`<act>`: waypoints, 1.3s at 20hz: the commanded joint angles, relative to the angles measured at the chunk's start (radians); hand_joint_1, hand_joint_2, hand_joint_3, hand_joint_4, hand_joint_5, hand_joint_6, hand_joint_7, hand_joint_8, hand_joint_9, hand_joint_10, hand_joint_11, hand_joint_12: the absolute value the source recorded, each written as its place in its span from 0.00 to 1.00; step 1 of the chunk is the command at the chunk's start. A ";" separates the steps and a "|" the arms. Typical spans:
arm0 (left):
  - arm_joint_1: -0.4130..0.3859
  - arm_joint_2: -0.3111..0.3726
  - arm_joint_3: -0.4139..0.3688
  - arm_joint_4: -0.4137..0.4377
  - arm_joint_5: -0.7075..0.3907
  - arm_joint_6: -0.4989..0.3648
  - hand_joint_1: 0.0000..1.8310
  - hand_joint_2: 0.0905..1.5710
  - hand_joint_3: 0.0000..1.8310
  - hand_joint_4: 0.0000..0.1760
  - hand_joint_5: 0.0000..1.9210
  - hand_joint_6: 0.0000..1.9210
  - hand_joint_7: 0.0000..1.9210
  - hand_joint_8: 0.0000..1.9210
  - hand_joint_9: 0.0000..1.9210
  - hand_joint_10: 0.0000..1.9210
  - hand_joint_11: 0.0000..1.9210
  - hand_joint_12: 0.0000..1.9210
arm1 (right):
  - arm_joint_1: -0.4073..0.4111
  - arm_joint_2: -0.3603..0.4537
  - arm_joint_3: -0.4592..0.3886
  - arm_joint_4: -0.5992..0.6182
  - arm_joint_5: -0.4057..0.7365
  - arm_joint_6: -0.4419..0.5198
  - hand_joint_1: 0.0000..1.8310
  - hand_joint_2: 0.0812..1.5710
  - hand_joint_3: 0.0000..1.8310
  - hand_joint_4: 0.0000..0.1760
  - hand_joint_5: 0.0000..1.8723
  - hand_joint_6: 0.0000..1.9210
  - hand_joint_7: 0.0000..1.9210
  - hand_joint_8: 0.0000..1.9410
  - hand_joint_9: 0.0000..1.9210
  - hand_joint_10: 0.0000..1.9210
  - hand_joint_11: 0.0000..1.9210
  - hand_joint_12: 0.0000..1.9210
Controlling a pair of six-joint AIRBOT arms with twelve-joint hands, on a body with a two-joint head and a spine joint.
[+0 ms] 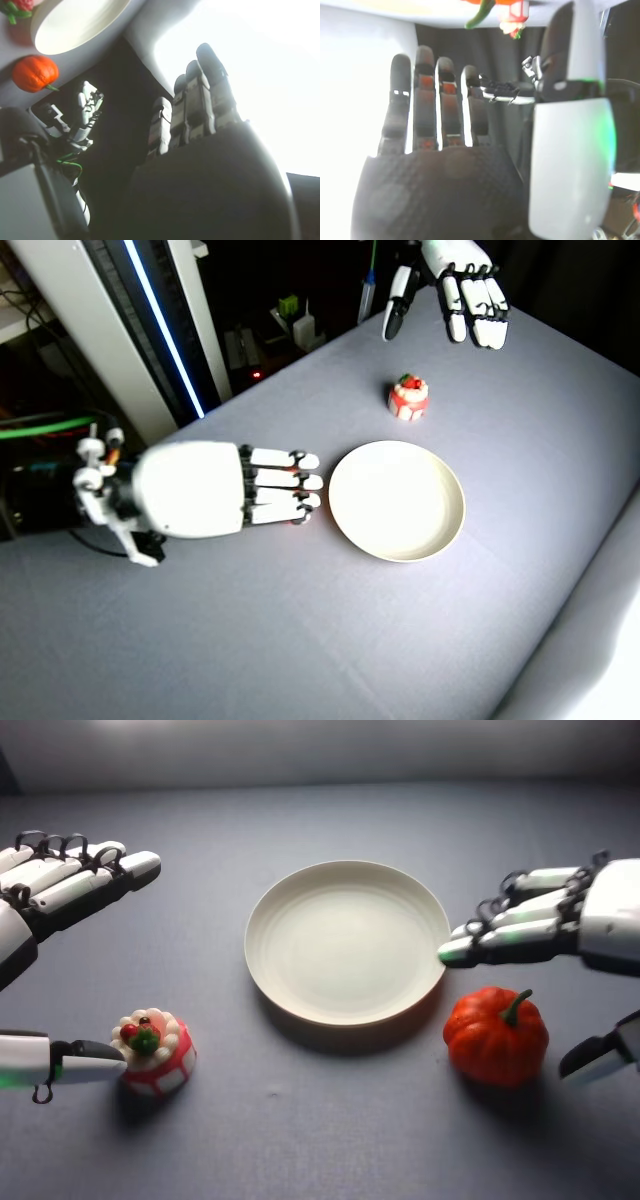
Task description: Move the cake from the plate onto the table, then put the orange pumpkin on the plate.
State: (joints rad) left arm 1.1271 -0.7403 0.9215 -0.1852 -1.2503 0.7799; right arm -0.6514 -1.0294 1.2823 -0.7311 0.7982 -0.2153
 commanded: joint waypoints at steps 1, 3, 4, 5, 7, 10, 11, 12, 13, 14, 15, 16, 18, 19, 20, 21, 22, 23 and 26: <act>-0.001 -0.005 0.001 -0.012 -0.111 -0.010 0.47 0.49 0.00 0.83 0.07 0.00 0.07 0.00 0.10 0.00 0.00 0.38 | 0.016 -0.007 0.006 0.020 0.051 0.016 0.53 0.53 0.00 0.15 0.17 0.00 0.16 0.00 0.27 0.01 0.10 0.61; 0.007 -0.008 0.004 -0.013 -0.111 -0.024 0.47 0.48 0.00 0.83 0.08 0.01 0.08 0.00 0.11 0.01 0.01 0.39 | 0.030 -0.031 0.021 -0.020 0.024 0.033 0.57 0.52 0.00 0.11 0.19 0.00 0.17 0.00 0.29 0.01 0.11 0.59; 0.007 -0.008 0.005 -0.013 -0.111 -0.025 0.46 0.49 0.00 0.68 0.10 0.01 0.07 0.00 0.11 0.00 0.00 0.39 | 0.037 -0.039 0.026 -0.054 0.002 0.047 0.61 0.53 0.00 0.00 0.22 0.00 0.19 0.00 0.31 0.01 0.14 0.57; 0.007 -0.010 0.006 -0.013 -0.110 -0.025 0.45 0.50 0.00 0.63 0.10 0.01 0.07 0.00 0.11 0.00 0.00 0.39 | 0.038 -0.043 0.027 -0.067 -0.013 0.047 0.62 0.53 0.00 0.00 0.23 0.01 0.20 0.01 0.31 0.01 0.14 0.57; 0.007 -0.016 0.006 -0.013 -0.107 -0.025 0.45 0.51 0.00 0.63 0.10 0.01 0.07 0.00 0.10 0.00 0.00 0.38 | 0.038 -0.056 0.033 -0.084 -0.038 0.047 0.64 0.55 0.00 0.00 0.26 0.00 0.23 0.01 0.32 0.01 0.17 0.56; 0.008 -0.019 0.007 -0.013 -0.099 -0.031 0.43 0.52 0.00 0.80 0.11 0.00 0.08 0.00 0.10 0.00 0.00 0.36 | 0.039 -0.073 0.044 -0.092 -0.050 0.047 0.76 0.63 0.00 0.00 0.40 0.02 0.20 0.55 0.31 0.81 0.37 0.84; 0.008 -0.019 0.007 -0.013 -0.100 -0.031 0.43 0.53 0.00 0.86 0.10 0.00 0.09 0.00 0.11 0.00 0.00 0.41 | 0.041 -0.072 0.046 -0.086 -0.050 0.047 0.63 0.75 0.00 0.00 0.43 0.61 0.31 0.87 0.51 0.90 0.57 0.88; 0.009 -0.019 0.007 -0.013 -0.100 -0.031 0.43 0.53 0.00 0.86 0.10 0.00 0.09 0.00 0.11 0.00 0.00 0.41 | 0.041 -0.071 0.047 -0.079 -0.050 0.047 0.63 0.75 0.00 0.00 0.43 0.61 0.31 0.87 0.51 0.90 0.57 0.88; 0.010 -0.020 0.007 -0.013 -0.101 -0.031 0.43 0.53 0.00 0.88 0.10 0.00 0.09 0.00 0.11 0.00 0.00 0.40 | 0.043 -0.068 0.048 -0.070 -0.048 0.047 0.63 0.75 0.00 0.00 0.43 0.64 0.28 0.95 0.53 0.98 0.62 0.96; 0.011 -0.020 0.007 -0.013 -0.101 -0.033 0.43 0.52 0.00 0.84 0.11 0.00 0.09 0.00 0.11 0.00 0.00 0.40 | 0.047 -0.067 0.053 -0.054 -0.040 0.047 0.62 0.75 0.00 0.00 0.43 0.65 0.29 0.99 0.57 1.00 0.65 0.99; 0.012 -0.020 0.007 -0.013 -0.102 -0.036 0.43 0.52 0.00 0.77 0.11 0.00 0.09 0.00 0.12 0.00 0.00 0.43 | 0.049 -0.067 0.059 -0.035 -0.030 0.047 0.61 0.77 0.00 0.00 0.40 0.70 0.27 1.00 0.59 1.00 0.68 1.00; 0.012 -0.020 0.007 -0.013 -0.102 -0.037 0.42 0.53 0.00 0.72 0.12 0.00 0.09 0.00 0.12 0.00 0.00 0.42 | 0.051 -0.067 0.063 -0.017 -0.014 0.047 0.61 0.77 0.00 0.00 0.40 0.69 0.28 1.00 0.60 1.00 0.69 1.00; 0.013 -0.019 0.007 -0.013 -0.107 -0.037 0.42 0.52 0.00 0.83 0.11 0.00 0.09 0.00 0.12 0.00 0.00 0.42 | 0.075 -0.070 0.074 0.039 0.026 0.030 0.74 0.80 0.01 0.00 0.28 0.76 0.30 0.88 0.53 1.00 0.62 1.00; 0.014 -0.019 0.007 -0.013 -0.115 -0.037 0.42 0.52 0.00 0.70 0.12 0.00 0.10 0.00 0.12 0.00 0.01 0.43 | 0.106 -0.072 0.084 0.067 0.046 0.014 0.65 0.81 0.00 0.00 0.40 0.62 0.31 0.93 0.44 1.00 0.53 1.00; 0.016 -0.019 0.007 -0.016 -0.122 -0.037 0.43 0.51 0.00 0.70 0.12 0.00 0.10 0.00 0.12 0.00 0.00 0.43 | 0.146 -0.072 0.095 0.072 0.054 0.009 0.65 0.80 0.00 0.00 0.43 0.61 0.32 0.90 0.41 0.98 0.48 1.00; 0.017 -0.020 0.006 -0.020 -0.128 -0.037 0.44 0.51 0.00 0.71 0.11 0.00 0.09 0.00 0.10 0.00 0.00 0.38 | 0.168 -0.090 0.108 0.072 0.054 0.008 0.64 0.80 0.00 0.00 0.41 0.65 0.32 0.88 0.42 0.95 0.48 0.99; 0.021 -0.024 0.007 -0.028 -0.138 -0.037 0.44 0.51 0.00 0.71 0.11 0.00 0.09 0.00 0.10 0.00 0.00 0.38 | 0.197 -0.119 0.130 0.072 0.054 0.004 0.64 0.80 0.00 0.00 0.41 0.65 0.32 0.88 0.42 0.95 0.48 0.99; 0.024 -0.026 0.008 -0.034 -0.147 -0.037 0.45 0.50 0.00 0.64 0.12 0.00 0.08 0.00 0.10 0.00 0.00 0.38 | 0.215 -0.148 0.152 0.072 0.047 0.004 0.70 0.80 0.00 0.00 0.36 0.77 0.34 0.82 0.40 0.95 0.44 0.99; 0.024 -0.038 0.012 -0.042 -0.161 -0.037 0.45 0.50 0.00 0.68 0.12 0.00 0.08 0.00 0.10 0.00 0.01 0.37 | 0.263 -0.254 0.231 0.061 -0.014 0.004 0.68 0.71 0.00 0.00 0.51 0.45 0.46 0.68 0.39 0.69 0.35 0.85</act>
State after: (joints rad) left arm 1.1553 -0.7765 0.9287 -0.2184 -1.2793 0.7456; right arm -0.4053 -1.2995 1.5127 -0.7273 0.7139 -0.2138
